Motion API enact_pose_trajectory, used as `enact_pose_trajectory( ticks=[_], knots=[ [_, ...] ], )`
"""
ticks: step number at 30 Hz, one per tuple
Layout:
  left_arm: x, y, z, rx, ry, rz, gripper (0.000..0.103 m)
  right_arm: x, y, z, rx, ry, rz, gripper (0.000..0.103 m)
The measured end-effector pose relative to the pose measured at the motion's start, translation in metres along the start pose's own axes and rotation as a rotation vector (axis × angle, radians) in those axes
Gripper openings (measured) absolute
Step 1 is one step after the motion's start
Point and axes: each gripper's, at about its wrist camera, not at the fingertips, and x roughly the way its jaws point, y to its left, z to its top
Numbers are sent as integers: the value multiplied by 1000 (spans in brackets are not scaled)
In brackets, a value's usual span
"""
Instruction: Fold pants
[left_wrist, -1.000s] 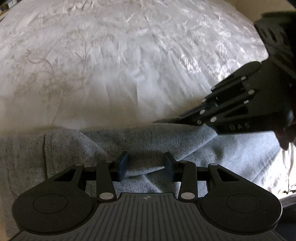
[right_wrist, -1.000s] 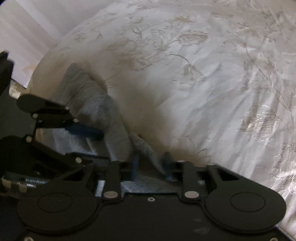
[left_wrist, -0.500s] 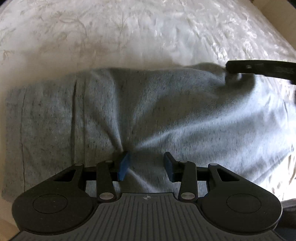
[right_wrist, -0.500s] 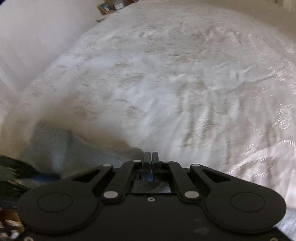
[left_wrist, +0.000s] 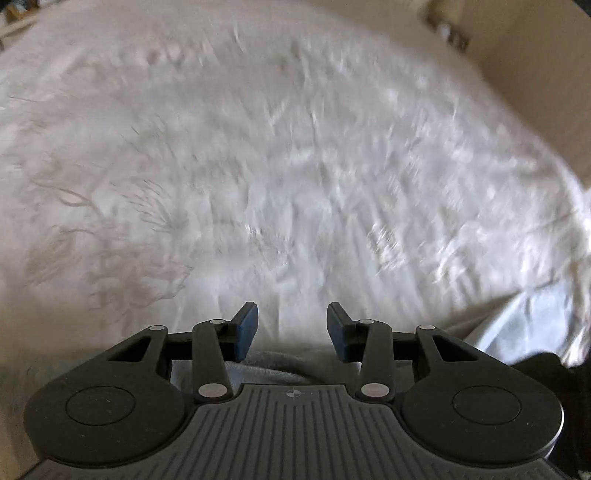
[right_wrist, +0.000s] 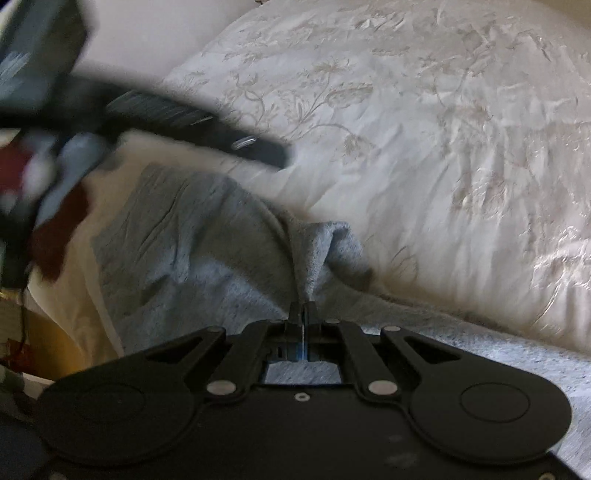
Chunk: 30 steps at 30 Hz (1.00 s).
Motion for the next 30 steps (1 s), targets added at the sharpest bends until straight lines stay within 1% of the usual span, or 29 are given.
enact_pose_trajectory(
  ticks=[3,5,6,8,10,12,13,15,17,19,22,25,27,30],
  knots=[
    [33,-8,2,58,140,-25,40,4,4,-6,14,8,0,2],
    [48,-15,-2,104,196,-35,40,5,6,-10,25,14,2,2],
    [51,-18,-6,120,215,-27,40,6,7,-11,27,16,-1,2],
    [46,-19,-14,121,206,-28,40,3,8,-9,24,3,-8,5],
    [37,-16,-22,98,191,-39,40,-11,5,-3,42,-47,-5,10],
    [30,-14,-28,80,179,-38,40,-24,-5,10,77,-111,-31,15],
    [27,-12,-28,76,174,-36,40,-27,-10,18,95,-128,-37,19],
    [24,-10,-28,68,169,-34,40,-26,-27,34,152,-144,-37,21],
    [23,-9,-29,60,165,-38,40,-17,-41,49,203,-121,-6,22],
    [22,-7,-29,57,164,-34,40,-4,-48,61,229,-75,38,23],
    [22,-6,-32,48,161,-31,40,17,-45,72,209,-13,88,24],
    [21,-6,-34,40,154,-31,40,34,-37,73,175,56,94,24],
    [20,-6,-36,50,157,-26,40,42,-33,70,165,84,96,24],
    [9,-6,-42,71,137,-18,40,47,-33,66,203,83,122,24]
  ],
)
